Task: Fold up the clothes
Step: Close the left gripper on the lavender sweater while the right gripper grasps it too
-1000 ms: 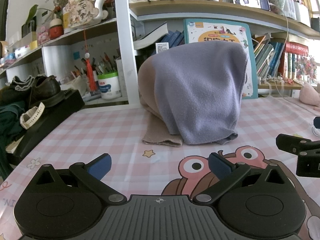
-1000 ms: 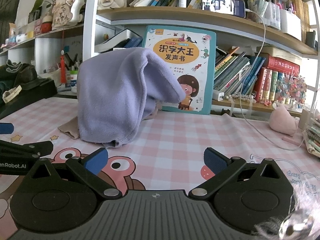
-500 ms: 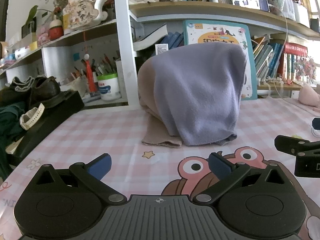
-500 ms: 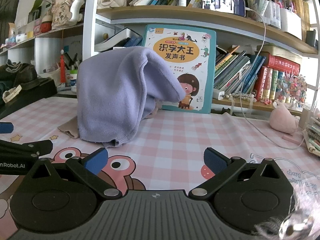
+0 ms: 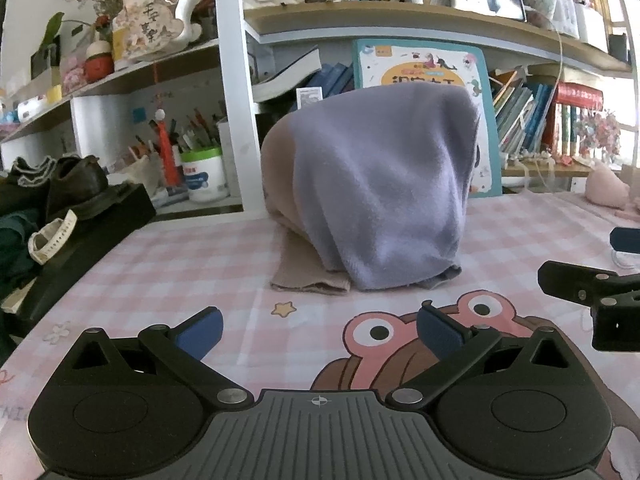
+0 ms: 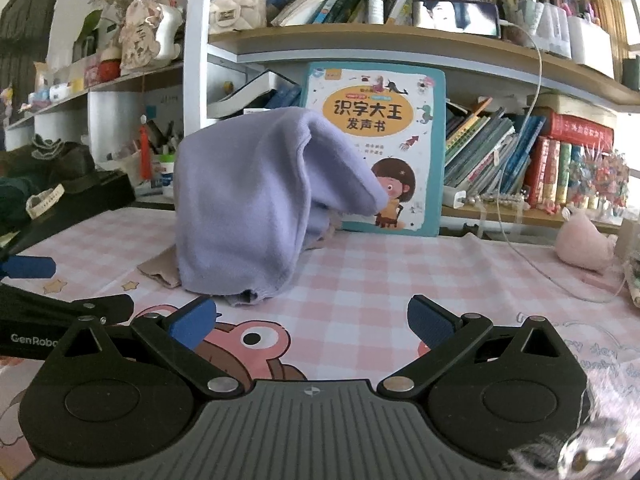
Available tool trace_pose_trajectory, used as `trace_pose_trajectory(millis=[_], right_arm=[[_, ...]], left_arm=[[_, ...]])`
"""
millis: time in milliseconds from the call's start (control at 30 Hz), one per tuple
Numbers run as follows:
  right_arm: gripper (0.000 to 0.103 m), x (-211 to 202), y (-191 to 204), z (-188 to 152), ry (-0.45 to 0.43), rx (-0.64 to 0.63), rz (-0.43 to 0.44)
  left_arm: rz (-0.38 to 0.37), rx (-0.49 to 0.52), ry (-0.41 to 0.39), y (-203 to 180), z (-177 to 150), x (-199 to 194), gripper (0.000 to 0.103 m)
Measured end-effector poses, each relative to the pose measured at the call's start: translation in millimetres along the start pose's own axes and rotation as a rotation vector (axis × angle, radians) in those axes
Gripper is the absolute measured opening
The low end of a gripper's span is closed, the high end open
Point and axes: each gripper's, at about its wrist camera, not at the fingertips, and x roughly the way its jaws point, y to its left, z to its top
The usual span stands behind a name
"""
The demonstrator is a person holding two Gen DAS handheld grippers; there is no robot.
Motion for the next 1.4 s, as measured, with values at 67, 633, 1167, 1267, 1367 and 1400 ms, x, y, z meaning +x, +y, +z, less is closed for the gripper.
trace_pose_trajectory(millis=[67, 633, 1167, 1267, 1367, 1400], right_arm=[[0.103, 1.6, -2.3, 0.3, 0.009, 0.016, -0.003], [0.103, 1.8, -28.9, 11.0, -0.020, 0.146, 0.048], [0.103, 43.6, -61.6, 63.5, 0.033, 0.260, 0.348], [0.103, 52.9, -70.0, 67.5, 0.026, 0.274, 0.311], [0.103, 63.8, -80.9, 67.3, 0.046, 0.312, 0.313], [0.103, 66.4, -84.1, 66.7, 0.050, 0.330, 0.322]], left_arm=[[-0.001, 0.018, -0.006, -3.7, 0.4, -0.2, 0.103], [-0.025, 0.176, -0.031, -51.5, 24.4, 1.4, 0.103], [0.056, 0.174, -0.143, -74.2, 68.1, 9.6, 0.103], [0.067, 0.169, -0.149, -76.2, 73.1, 17.4, 0.103], [0.087, 0.198, -0.148, -81.5, 74.2, 26.0, 0.103], [0.078, 0.197, -0.144, -82.4, 74.3, 29.1, 0.103]])
